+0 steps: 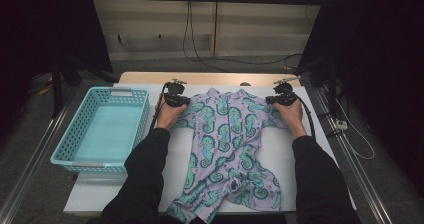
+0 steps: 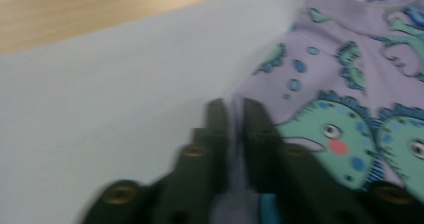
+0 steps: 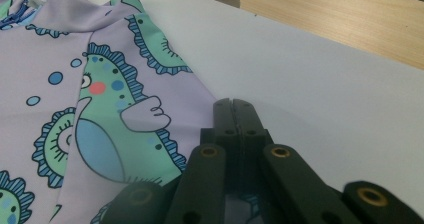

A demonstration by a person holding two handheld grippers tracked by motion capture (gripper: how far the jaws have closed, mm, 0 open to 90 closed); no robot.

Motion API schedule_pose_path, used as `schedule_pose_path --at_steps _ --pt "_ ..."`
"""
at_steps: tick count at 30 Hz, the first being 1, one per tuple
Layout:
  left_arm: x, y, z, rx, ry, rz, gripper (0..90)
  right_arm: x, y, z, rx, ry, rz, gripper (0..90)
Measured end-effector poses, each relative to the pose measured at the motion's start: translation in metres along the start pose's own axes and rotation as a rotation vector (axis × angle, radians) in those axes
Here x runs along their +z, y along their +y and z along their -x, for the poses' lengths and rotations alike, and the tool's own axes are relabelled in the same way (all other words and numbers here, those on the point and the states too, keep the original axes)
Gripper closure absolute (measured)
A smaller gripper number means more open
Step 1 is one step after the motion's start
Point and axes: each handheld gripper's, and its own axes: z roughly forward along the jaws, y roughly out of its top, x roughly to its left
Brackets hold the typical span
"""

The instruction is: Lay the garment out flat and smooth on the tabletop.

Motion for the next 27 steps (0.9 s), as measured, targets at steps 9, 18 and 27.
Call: schedule_pose_path --at_steps 9,18,27 --pt "0.0 0.002 -0.008 -0.1 0.036 -0.003 90.0 0.001 0.001 -0.003 0.006 -0.019 0.003 90.0" --pt "-0.001 0.006 -0.012 -0.138 0.097 0.036 90.0 0.006 0.005 -0.007 0.009 -0.046 0.033 90.0" --pt "-0.011 0.004 0.0 -0.156 0.041 0.092 62.4 -0.02 -0.005 -0.009 0.004 0.0 0.083 68.1"
